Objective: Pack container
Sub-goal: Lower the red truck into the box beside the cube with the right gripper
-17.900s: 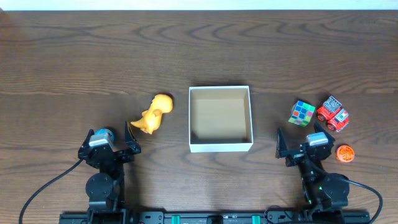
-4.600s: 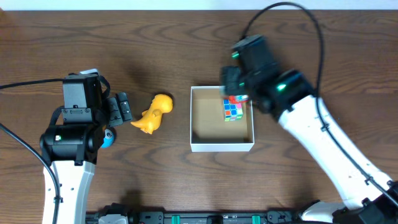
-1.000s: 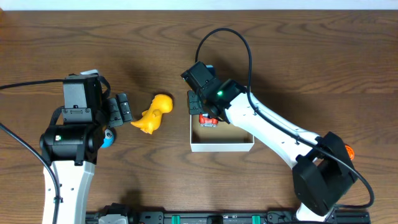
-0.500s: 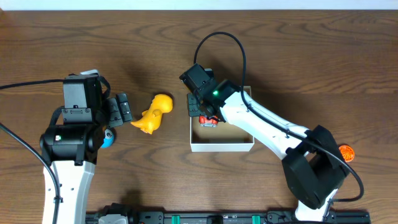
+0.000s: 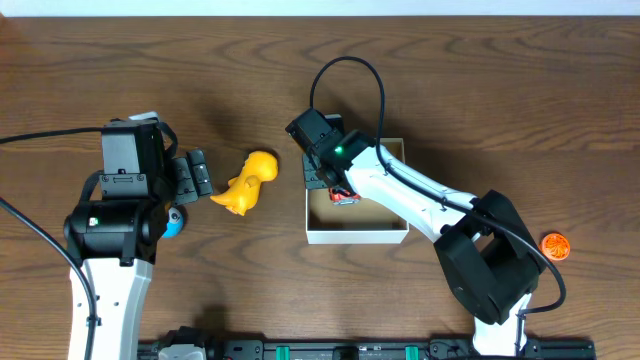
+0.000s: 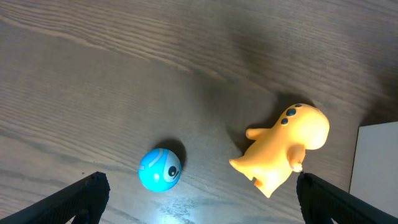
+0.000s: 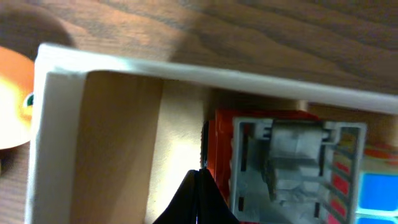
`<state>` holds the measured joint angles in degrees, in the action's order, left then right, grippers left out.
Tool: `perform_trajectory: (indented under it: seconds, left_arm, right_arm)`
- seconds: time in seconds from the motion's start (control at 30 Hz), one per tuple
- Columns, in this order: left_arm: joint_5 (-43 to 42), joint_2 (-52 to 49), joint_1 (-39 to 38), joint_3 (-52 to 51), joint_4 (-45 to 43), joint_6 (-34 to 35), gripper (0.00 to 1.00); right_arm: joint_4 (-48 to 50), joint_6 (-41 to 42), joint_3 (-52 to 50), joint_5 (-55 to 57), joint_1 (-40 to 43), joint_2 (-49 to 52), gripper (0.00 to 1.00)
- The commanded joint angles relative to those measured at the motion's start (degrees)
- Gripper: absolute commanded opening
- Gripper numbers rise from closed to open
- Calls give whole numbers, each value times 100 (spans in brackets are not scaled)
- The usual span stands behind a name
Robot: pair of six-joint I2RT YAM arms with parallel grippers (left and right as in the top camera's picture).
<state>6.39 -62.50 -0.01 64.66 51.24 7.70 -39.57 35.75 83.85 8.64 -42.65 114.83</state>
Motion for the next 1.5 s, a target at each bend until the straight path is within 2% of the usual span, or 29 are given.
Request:
perform_trajectory:
  seconds: [0.0, 0.27, 0.4, 0.67, 0.8, 1.07, 1.33, 1.47]
  left_arm:
    - [4, 0, 31, 103, 57, 57, 98]
    - [4, 0, 33, 103, 59, 57, 98]
    - [4, 0, 33, 103, 59, 57, 98]
    - [4, 0, 33, 103, 59, 57, 98]
    - [4, 0, 33, 103, 59, 57, 98]
    - [4, 0, 31, 103, 57, 57, 98]
    - [4, 0, 33, 103, 59, 57, 98]
    - [4, 0, 33, 103, 59, 57, 98]
  right_arm:
    - [22, 68, 105, 330, 79, 26, 2]
    - [11, 240, 105, 625, 111, 26, 2]
    - [22, 273, 105, 579, 111, 26, 10]
    - [15, -26, 105, 238, 101, 26, 17]
    - [7, 24, 105, 232, 101, 26, 14]
    - [-2, -125, 105, -31, 94, 33, 15]
    - [48, -109, 105, 42, 96, 160, 1]
    - [63, -42, 105, 175, 101, 326, 1]
